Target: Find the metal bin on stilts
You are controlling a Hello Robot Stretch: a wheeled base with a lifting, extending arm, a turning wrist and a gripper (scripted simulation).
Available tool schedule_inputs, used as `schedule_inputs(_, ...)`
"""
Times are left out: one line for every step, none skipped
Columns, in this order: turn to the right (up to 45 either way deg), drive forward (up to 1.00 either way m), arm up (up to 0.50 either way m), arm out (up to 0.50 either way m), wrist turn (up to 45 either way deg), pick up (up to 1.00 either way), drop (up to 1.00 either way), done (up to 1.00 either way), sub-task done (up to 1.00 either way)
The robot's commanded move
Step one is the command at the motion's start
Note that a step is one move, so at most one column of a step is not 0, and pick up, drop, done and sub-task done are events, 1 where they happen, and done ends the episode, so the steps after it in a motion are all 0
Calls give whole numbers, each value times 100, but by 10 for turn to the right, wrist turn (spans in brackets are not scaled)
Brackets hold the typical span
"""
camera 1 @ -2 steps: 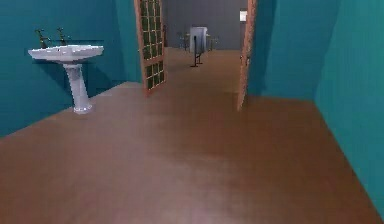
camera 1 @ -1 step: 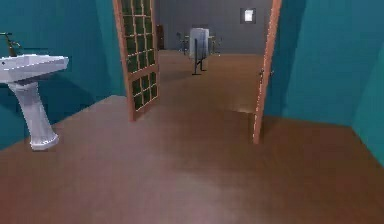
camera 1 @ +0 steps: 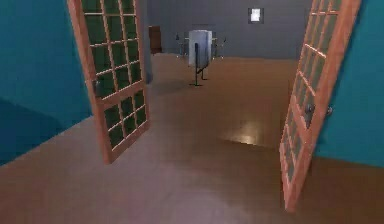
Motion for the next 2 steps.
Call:
schedule_inputs(0, 100, 0, 0, 0, 0, 0, 0, 0)
schedule_inputs(0, 25, 0, 0, 0, 0, 0, 0, 0)
